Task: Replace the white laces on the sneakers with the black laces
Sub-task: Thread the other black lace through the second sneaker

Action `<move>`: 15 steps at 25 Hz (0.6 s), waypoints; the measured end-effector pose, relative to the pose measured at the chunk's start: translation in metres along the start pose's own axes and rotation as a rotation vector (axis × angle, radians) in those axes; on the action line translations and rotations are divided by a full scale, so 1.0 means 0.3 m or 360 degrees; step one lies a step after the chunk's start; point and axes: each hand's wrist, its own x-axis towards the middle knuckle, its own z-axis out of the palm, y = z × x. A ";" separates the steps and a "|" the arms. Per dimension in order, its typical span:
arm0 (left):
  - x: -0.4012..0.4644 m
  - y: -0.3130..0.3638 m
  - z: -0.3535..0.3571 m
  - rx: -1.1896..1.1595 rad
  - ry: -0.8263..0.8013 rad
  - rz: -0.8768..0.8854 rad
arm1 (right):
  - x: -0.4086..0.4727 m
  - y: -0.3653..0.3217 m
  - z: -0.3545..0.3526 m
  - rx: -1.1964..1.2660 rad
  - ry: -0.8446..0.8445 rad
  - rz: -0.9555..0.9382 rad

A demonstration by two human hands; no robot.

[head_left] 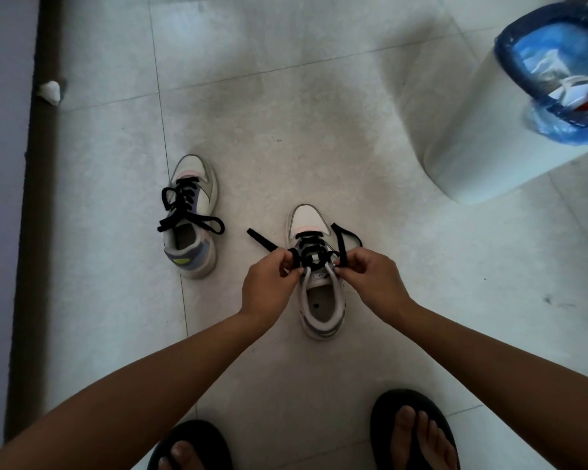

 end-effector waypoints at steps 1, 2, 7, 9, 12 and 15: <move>-0.015 0.002 0.002 0.0085 0.0038 0.0080 | -0.008 0.000 0.002 -0.0104 0.0012 -0.0105; -0.035 0.001 0.004 0.0172 0.0094 0.0168 | -0.014 0.000 0.004 -0.0203 0.0037 -0.0234; -0.087 -0.021 0.033 0.0542 0.0244 0.0498 | -0.045 0.007 0.029 -0.0672 0.0051 -0.0541; -0.086 -0.016 0.040 0.0569 0.0245 0.0498 | -0.055 0.003 0.040 -0.0864 0.0142 -0.0716; -0.114 -0.005 0.055 0.0560 0.0219 0.0558 | -0.056 0.006 0.047 -0.1342 0.0385 -0.1176; -0.110 -0.009 0.055 0.0639 0.0262 0.0567 | -0.054 -0.002 0.051 -0.1589 0.0341 -0.1283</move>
